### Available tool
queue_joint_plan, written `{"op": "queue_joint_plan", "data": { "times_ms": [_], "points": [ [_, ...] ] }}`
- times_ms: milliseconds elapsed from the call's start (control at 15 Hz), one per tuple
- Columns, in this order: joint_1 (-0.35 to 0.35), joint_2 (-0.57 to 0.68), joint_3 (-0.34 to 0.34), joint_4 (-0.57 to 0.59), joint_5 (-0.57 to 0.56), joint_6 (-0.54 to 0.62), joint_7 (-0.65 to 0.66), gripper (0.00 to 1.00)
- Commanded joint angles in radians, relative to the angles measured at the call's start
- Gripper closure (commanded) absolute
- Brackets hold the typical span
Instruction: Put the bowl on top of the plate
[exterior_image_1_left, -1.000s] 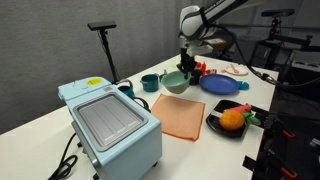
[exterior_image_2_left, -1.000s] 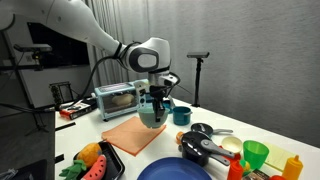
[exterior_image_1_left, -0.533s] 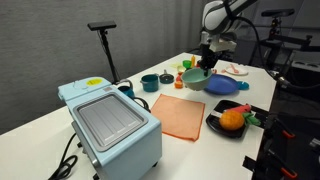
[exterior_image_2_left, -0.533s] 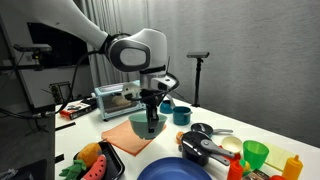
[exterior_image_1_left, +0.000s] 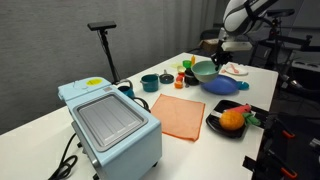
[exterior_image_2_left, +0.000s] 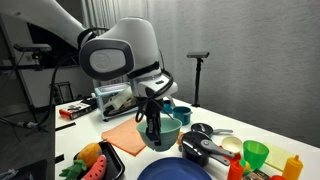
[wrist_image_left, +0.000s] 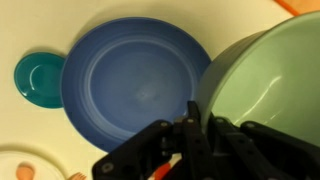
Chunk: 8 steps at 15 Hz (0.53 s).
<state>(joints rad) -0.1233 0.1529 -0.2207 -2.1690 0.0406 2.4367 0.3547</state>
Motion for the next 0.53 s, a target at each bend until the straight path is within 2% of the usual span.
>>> {"op": "queue_joint_plan", "data": {
  "times_ms": [0,267,467],
  "points": [
    [-0.024,-0.076,-0.043,-0.091,-0.066,0.070,0.131,0.98],
    [-0.035,-0.079,-0.073,-0.132,-0.130,0.112,0.295,0.98],
    [-0.036,-0.053,-0.068,-0.152,-0.109,0.150,0.366,0.98]
  ]
}}
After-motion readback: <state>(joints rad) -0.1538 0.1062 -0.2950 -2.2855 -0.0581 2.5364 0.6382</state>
